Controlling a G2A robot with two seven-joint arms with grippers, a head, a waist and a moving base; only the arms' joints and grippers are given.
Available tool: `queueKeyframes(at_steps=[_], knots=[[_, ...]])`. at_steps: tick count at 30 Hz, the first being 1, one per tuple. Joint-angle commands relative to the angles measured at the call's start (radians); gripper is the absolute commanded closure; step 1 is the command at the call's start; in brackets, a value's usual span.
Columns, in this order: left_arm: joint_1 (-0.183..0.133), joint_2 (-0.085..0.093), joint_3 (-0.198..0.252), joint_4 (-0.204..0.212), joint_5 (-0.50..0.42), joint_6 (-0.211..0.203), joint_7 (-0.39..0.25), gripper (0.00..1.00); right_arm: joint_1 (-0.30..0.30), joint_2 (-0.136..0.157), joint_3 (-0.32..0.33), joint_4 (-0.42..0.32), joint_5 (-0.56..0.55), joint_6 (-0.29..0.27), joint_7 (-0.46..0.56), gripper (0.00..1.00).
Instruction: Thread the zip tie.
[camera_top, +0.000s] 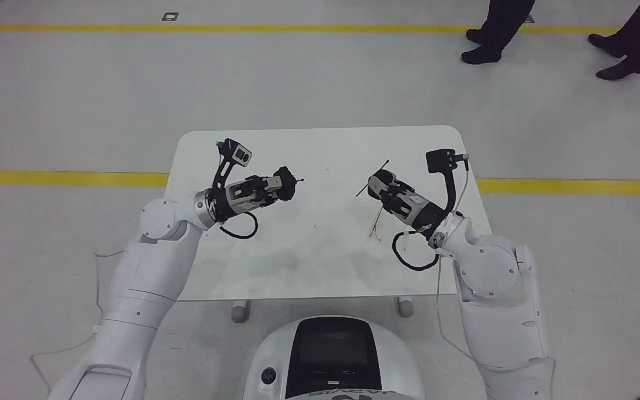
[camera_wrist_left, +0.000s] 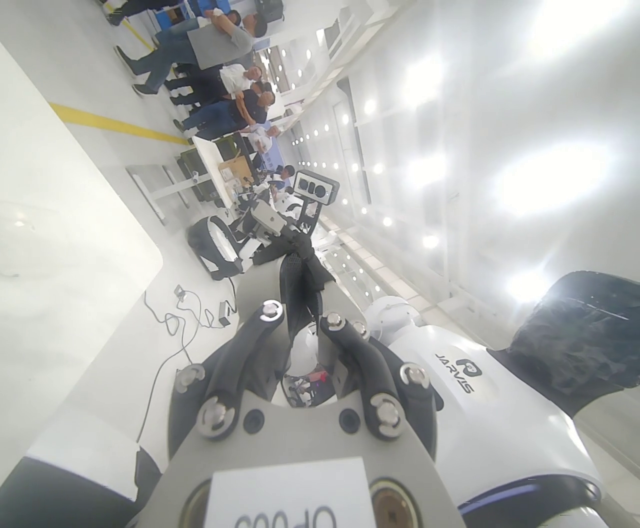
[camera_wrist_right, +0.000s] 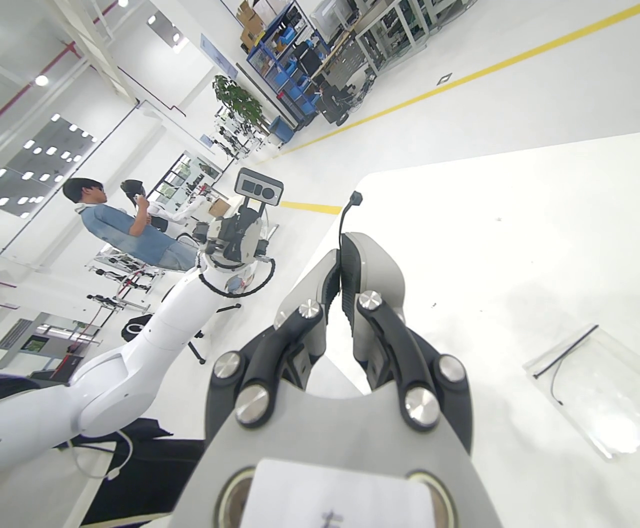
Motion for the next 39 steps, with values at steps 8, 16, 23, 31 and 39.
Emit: queueKeyframes(at_steps=[8,16,23,31,39], knots=[[0.003,-0.003,-0.005,-0.002,-0.001,0.0,-0.006,1.0,-0.02,0.006,-0.035,-0.049,-0.025,-0.074,-0.077,1.0],[0.003,-0.003,-0.005,-0.002,-0.001,0.0,-0.006,1.0,-0.046,0.017,-0.103,-0.094,-0.089,-0.131,-0.156,1.0],[0.003,-0.003,-0.005,-0.002,-0.001,0.0,-0.006,1.0,-0.022,0.022,-0.161,-0.084,-0.135,-0.113,-0.192,1.0],[0.003,-0.003,-0.005,-0.002,-0.001,0.0,-0.006,1.0,0.034,0.026,-0.224,-0.077,-0.169,-0.08,-0.212,1.0],[0.003,-0.003,-0.005,-0.002,-0.001,0.0,-0.006,1.0,0.052,0.028,-0.243,-0.077,-0.178,-0.066,-0.214,1.0]])
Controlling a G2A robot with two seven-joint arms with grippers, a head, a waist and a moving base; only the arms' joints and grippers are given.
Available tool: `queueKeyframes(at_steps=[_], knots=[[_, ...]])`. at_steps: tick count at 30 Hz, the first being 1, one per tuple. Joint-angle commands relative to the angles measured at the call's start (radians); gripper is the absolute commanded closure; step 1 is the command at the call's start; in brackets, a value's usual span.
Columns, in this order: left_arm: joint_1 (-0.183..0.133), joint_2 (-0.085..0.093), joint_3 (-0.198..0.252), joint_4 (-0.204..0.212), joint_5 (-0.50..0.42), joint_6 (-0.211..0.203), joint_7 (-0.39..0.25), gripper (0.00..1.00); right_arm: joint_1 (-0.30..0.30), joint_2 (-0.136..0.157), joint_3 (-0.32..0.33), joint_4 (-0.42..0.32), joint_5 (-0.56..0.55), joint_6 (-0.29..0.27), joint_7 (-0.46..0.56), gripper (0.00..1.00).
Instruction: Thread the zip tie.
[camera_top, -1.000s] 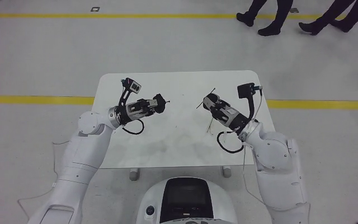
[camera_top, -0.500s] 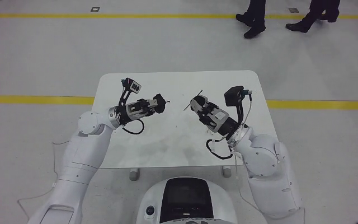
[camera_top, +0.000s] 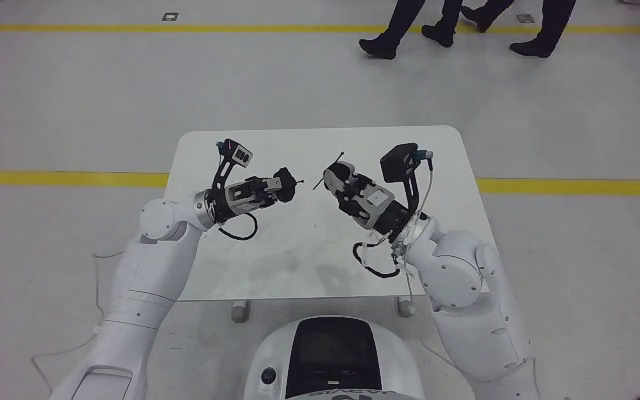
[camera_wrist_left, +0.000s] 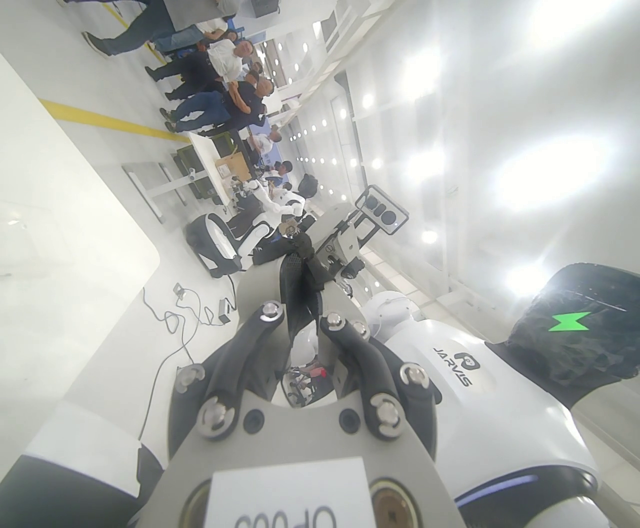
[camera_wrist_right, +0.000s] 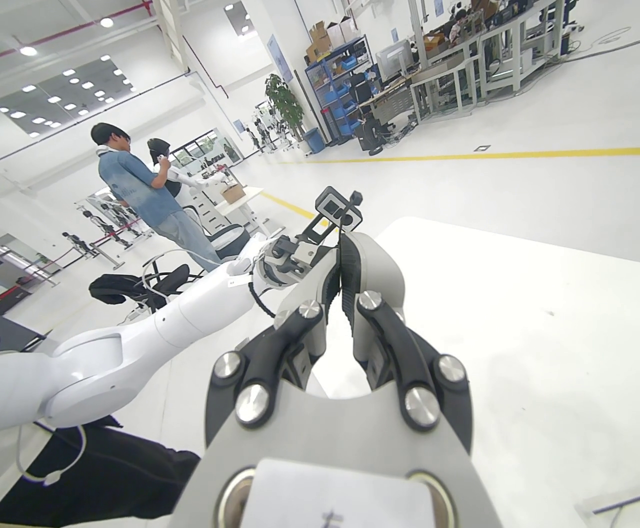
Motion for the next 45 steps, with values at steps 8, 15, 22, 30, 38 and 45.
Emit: queueKeyframes(at_steps=[8,15,22,30,38,45], knots=[[0.0,0.0,0.0,0.0,0.0,0.0,0.0,1.0,-0.004,0.001,-0.009,-0.008,-0.022,0.014,-0.036,1.0],[0.0,0.0,0.0,0.0,0.0,0.0,0.0,1.0,-0.005,0.001,-0.068,-0.017,-0.076,0.073,-0.1,1.0],[0.0,0.0,0.0,0.0,0.0,0.0,0.0,1.0,0.011,0.0,-0.118,-0.006,-0.108,0.126,-0.126,1.0],[0.0,0.0,0.0,0.0,0.0,0.0,0.0,1.0,0.013,0.001,-0.126,-0.007,-0.122,0.137,-0.14,1.0],[0.0,0.0,0.0,0.0,0.0,0.0,0.0,1.0,0.015,0.004,-0.14,0.005,-0.146,0.147,-0.179,1.0],[0.0,0.0,0.0,0.0,0.0,0.0,0.0,1.0,0.031,0.006,-0.153,0.023,-0.164,0.172,-0.19,1.0]])
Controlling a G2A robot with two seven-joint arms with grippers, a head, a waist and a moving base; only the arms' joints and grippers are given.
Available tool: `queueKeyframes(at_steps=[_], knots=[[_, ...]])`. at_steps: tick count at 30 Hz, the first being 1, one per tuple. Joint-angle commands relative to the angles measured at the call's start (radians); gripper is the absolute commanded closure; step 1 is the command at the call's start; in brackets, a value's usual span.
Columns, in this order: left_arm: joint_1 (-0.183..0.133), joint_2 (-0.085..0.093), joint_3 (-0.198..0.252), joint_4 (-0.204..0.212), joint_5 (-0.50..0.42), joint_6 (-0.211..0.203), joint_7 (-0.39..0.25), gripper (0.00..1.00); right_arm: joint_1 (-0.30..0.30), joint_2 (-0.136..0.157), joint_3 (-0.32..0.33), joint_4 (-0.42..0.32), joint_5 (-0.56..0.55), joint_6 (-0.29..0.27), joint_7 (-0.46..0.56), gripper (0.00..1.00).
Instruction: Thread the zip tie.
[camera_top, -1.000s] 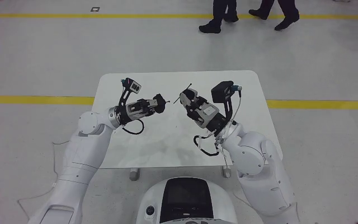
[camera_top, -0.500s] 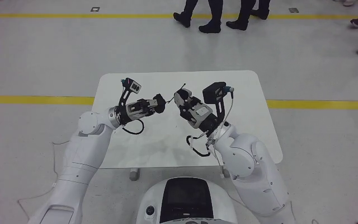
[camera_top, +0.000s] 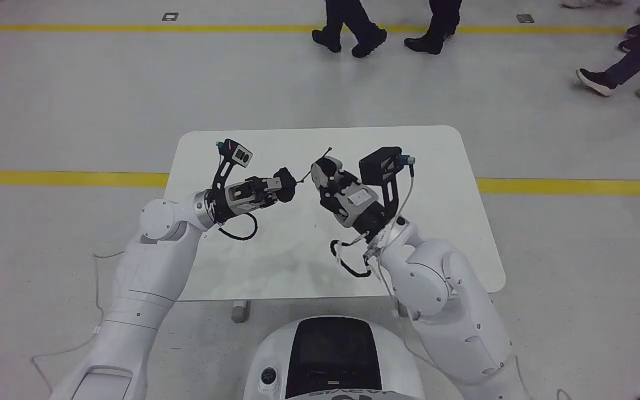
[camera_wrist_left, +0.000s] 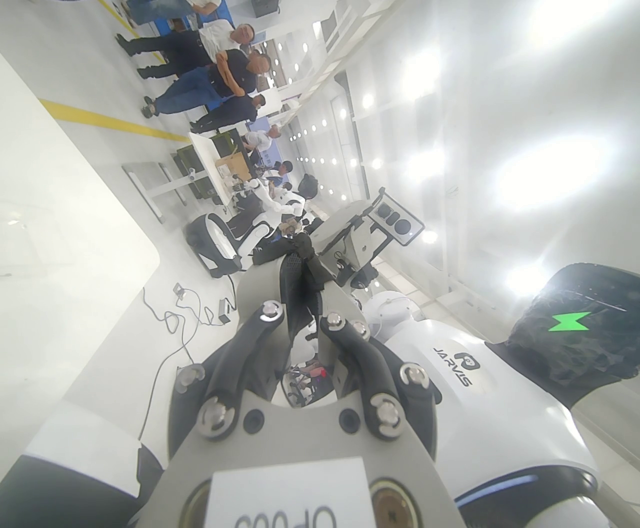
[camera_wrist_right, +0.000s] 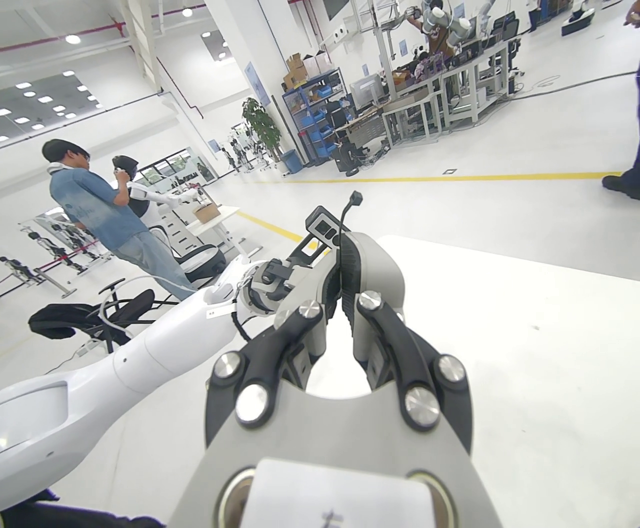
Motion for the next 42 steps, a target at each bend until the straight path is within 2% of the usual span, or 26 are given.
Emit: queueKeyframes(at_steps=[1,42], knots=[[0.0,0.0,0.0,0.0,0.0,0.0,0.0,1.0,0.004,0.0,-0.002,0.004,-0.006,0.006,-0.001,1.0],[0.0,0.0,0.0,0.0,0.0,0.0,0.0,1.0,0.016,0.02,0.004,0.013,0.023,0.012,0.004,1.0]])
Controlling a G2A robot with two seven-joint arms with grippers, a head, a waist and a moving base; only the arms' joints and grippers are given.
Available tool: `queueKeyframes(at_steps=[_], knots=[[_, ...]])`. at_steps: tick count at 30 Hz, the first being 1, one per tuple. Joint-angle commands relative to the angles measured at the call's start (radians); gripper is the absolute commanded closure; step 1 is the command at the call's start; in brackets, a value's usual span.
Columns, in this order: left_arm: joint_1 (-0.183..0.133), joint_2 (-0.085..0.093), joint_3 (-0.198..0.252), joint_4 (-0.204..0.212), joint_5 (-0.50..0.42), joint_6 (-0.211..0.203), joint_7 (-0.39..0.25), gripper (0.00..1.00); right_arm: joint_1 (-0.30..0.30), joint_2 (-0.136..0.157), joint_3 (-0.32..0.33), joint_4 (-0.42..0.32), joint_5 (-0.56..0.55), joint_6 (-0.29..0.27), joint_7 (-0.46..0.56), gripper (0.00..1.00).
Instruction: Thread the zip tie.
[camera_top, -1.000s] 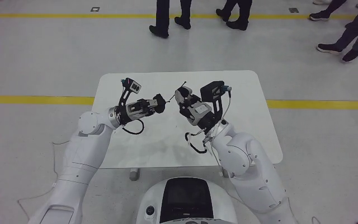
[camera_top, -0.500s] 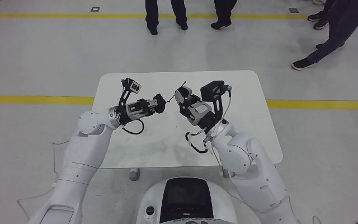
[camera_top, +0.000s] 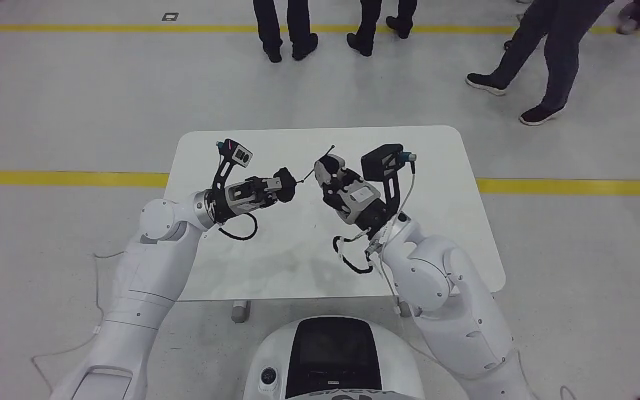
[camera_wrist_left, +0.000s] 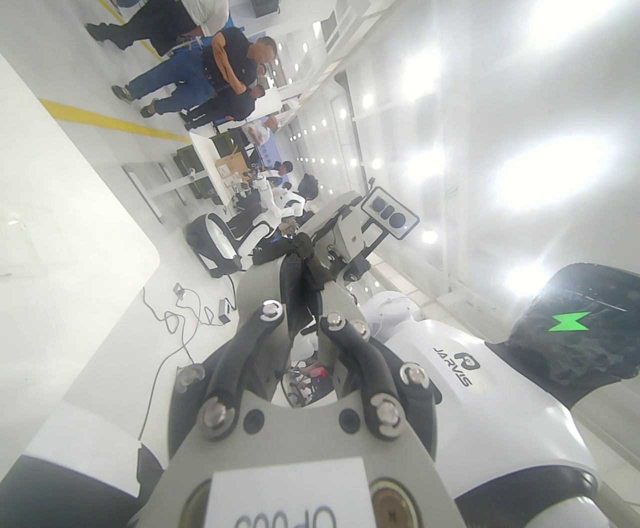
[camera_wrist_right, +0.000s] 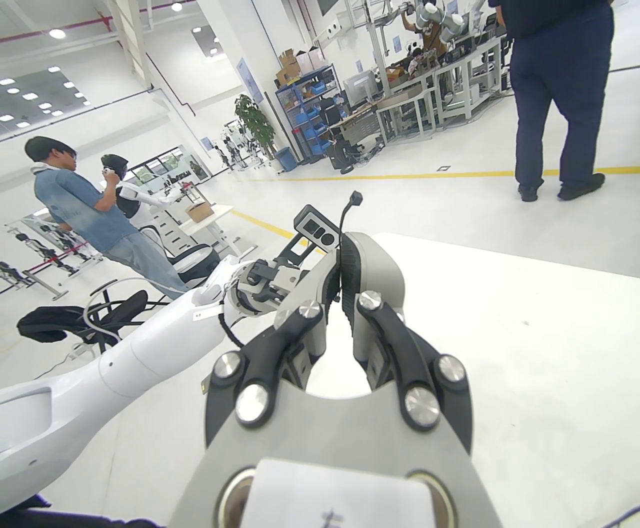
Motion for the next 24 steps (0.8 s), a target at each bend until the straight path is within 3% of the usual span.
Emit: queueKeyframes(at_steps=[1,24], knots=[[0.0,0.0,0.0,0.0,0.0,0.0,0.0,1.0,0.0,0.001,0.0,0.001,0.0,0.0,0.002,1.0],[0.0,0.0,0.0,0.0,0.0,0.0,0.0,1.0,0.008,0.009,-0.012,0.01,0.007,0.011,0.003,1.0]])
